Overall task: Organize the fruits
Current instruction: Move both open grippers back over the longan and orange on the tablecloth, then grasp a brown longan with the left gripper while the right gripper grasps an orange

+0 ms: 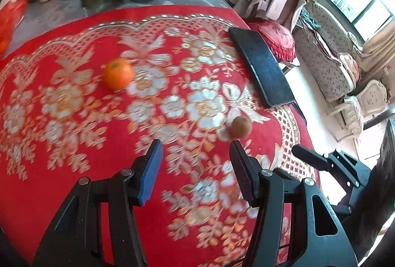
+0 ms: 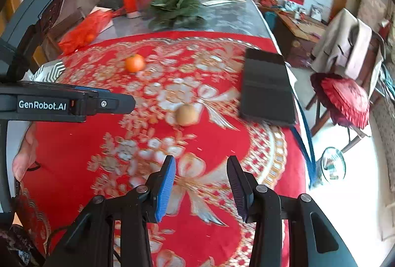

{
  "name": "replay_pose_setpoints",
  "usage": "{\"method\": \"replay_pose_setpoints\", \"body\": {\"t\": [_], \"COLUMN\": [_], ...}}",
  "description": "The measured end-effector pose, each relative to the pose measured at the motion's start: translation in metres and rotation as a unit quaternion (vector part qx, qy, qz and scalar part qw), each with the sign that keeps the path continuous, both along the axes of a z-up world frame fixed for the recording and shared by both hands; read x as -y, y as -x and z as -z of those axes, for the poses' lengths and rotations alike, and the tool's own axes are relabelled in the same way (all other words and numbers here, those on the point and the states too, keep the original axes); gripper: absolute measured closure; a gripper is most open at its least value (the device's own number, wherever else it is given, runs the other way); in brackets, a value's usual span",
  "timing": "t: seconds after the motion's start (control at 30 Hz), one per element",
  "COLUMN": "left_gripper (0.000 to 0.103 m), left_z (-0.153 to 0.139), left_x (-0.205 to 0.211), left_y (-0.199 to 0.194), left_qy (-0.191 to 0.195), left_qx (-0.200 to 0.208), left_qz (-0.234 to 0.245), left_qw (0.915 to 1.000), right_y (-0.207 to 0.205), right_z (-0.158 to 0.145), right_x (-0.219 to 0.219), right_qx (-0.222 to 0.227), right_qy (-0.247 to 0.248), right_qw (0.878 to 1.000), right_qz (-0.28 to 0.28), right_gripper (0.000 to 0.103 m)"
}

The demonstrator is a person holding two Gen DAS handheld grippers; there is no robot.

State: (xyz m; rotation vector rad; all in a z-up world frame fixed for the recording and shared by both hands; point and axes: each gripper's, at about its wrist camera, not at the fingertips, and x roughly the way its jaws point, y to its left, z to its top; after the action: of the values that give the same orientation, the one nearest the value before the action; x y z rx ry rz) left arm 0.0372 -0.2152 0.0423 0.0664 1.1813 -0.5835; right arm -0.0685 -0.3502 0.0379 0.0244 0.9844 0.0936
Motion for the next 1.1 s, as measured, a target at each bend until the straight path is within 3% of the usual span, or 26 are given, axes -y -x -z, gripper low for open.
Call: {"method": "replay_pose_setpoints", "body": {"t": [0.53,0.6,0.67,0.9,1.1], "left_gripper": [0.047,0.055,0.08,0.08,0.08], "left_z": [0.017,0.02,0.021,0.018,-0.004], "left_x": [0.058,0.056,0.055,0.02,-0.054], "left_y": [-0.009,-0.011,-0.013,-0.02,-0.019], "left_qy": [-0.022,-0.021,-0.016,-0.008,0.0], "left_qx": [-0.009,-0.006,-0.007,-0.015,0.013], "left_qz": [0.027,0.023,0.023,0.002,-0.06], "left_qw": [0.9993,0.9995,0.9996,0.9999,0.9981], "right_y": [-0.001,-0.001,-0.003,-0.019,-0.052], "right_z": [0.01,0.01,0.01,0.006,0.002], "right_x": [0.009,0.01,0.008,-0.014,-0.049], "right_qx": [-0.006,-0.007,-0.007,-0.006,-0.005], "right_qy": [-0.011,-0.012,-0.013,-0.014,-0.02], "right_qw": [1.0,1.0,1.0,1.0,0.997], "right_qz": [0.005,0.006,0.006,-0.024,-0.076], "right_gripper": [0.061,0.061,0.061,0.061,0.061]}}
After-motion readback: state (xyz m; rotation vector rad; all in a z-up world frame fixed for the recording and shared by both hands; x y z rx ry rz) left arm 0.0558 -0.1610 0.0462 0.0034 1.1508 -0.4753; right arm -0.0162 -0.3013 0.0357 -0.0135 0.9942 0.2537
